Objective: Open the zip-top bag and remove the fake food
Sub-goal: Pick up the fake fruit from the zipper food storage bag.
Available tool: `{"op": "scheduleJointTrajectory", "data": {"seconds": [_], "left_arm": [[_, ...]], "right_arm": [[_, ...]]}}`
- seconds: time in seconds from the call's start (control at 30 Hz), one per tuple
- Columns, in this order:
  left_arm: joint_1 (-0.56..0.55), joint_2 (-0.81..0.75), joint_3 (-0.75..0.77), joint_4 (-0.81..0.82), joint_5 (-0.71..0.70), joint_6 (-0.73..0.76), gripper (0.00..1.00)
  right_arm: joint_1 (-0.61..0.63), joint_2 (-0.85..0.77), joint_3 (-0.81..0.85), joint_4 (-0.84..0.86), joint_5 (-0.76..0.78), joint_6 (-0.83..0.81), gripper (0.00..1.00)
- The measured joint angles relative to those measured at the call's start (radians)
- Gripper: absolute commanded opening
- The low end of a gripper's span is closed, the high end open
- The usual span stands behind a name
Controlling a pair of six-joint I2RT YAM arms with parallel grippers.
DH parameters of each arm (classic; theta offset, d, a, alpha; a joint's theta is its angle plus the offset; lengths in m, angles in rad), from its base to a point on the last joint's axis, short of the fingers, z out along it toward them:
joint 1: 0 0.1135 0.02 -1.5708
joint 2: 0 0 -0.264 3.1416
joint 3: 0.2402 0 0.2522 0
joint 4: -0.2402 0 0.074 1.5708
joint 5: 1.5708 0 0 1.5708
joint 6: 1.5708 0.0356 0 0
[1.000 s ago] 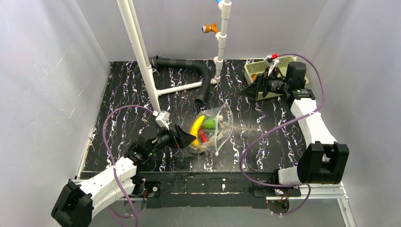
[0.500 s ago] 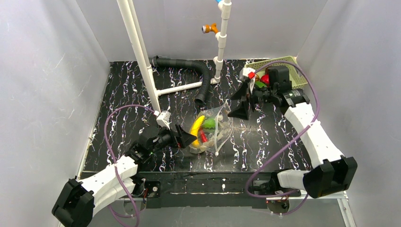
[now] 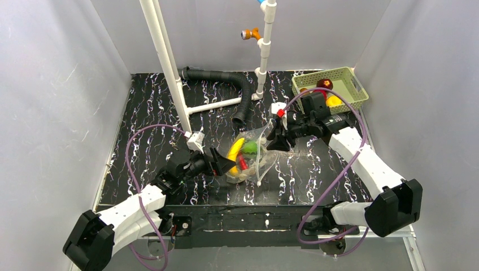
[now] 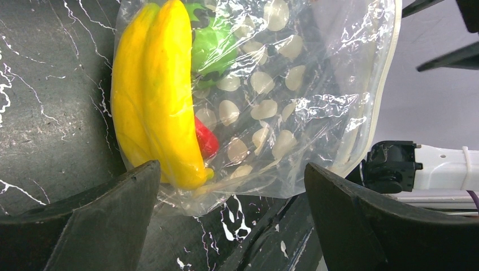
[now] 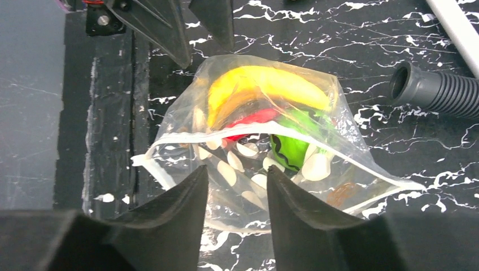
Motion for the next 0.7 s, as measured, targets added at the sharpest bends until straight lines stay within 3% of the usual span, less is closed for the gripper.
{"op": "scheduleJointTrajectory", "data": {"seconds": [0.2,0.7], "left_arm": [[0.0,0.004,0.0,0.01,0.002,-0.003,0.98],[0.0,0.1,0.0,0.053,0.001,0.002,0.96]], "right_arm": [[0.045,0.023,-0.045,0.089,0.075,0.038,0.39],[0.109,0.106,-0.097,0.235,0.198,0.119,0.4]]}}
